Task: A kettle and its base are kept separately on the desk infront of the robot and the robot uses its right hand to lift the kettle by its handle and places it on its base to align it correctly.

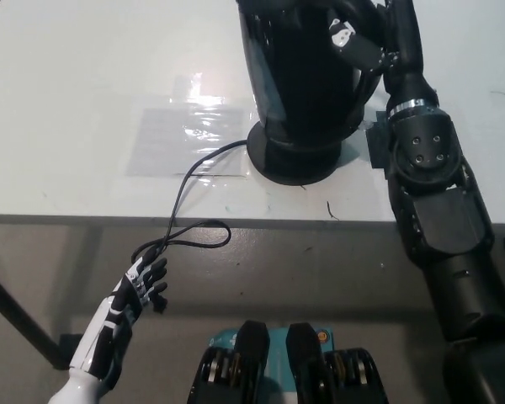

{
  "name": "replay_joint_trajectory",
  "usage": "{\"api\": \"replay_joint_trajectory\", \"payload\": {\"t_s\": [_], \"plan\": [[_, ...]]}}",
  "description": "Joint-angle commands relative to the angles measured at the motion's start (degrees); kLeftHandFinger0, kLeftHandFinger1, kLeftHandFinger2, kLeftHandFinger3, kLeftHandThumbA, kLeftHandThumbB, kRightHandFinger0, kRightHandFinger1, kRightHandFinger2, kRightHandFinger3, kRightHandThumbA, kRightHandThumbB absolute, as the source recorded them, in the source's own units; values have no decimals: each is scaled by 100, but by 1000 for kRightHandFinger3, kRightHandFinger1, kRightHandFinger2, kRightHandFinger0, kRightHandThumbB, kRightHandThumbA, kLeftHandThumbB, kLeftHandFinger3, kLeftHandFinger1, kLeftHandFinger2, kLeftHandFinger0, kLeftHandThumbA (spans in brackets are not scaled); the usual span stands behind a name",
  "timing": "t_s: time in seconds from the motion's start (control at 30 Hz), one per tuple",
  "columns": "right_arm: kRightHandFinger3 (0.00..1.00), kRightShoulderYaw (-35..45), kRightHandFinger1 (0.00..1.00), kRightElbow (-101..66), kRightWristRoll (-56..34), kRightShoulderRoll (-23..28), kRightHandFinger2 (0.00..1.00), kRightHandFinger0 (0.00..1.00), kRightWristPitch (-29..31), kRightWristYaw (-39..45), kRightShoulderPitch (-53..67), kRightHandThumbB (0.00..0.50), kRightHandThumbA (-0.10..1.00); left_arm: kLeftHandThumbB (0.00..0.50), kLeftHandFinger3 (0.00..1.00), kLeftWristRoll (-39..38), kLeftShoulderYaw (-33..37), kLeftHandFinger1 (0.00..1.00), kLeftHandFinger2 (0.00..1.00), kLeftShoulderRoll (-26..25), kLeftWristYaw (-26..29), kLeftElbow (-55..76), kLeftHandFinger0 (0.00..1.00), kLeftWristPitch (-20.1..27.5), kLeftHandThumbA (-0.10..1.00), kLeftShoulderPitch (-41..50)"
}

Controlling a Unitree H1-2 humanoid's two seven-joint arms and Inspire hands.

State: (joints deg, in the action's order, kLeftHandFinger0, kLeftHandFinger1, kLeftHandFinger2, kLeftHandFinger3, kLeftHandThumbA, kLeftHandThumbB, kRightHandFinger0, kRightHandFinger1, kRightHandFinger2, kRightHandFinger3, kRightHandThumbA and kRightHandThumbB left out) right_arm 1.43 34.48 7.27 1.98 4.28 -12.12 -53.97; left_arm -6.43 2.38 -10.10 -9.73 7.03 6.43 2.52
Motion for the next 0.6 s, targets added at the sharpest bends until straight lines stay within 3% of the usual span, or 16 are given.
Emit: {"api": "replay_joint_trajectory", "payload": {"t_s": [0.0,0.07,0.27,0.4,0.57], "plan": [[869,51,555,72,84,-30,904,124,1058,-391,-731,122,-100,49,1000,-21,-36,1000,1000,-104,-110,120,1000,145,1000,-13],[875,-3,536,390,205,-25,886,114,1352,-532,-766,123,-100,50,1000,-66,-46,1000,1000,-94,-116,110,1000,157,1000,-28],[822,-24,410,618,200,-117,782,3,1175,-619,-675,105,-100,69,1000,-76,-45,1000,1000,-118,-131,136,1000,87,1000,-45],[762,9,327,675,112,-198,701,0,1250,-619,-592,126,-100,53,1000,-78,-61,1000,1000,-116,-125,101,1000,155,1000,-82],[781,-49,288,373,227,-300,679,0,1260,-711,-263,135,-100,83,1000,-75,-60,1000,1000,-120,-124,102,1000,119,1000,-101]]}}
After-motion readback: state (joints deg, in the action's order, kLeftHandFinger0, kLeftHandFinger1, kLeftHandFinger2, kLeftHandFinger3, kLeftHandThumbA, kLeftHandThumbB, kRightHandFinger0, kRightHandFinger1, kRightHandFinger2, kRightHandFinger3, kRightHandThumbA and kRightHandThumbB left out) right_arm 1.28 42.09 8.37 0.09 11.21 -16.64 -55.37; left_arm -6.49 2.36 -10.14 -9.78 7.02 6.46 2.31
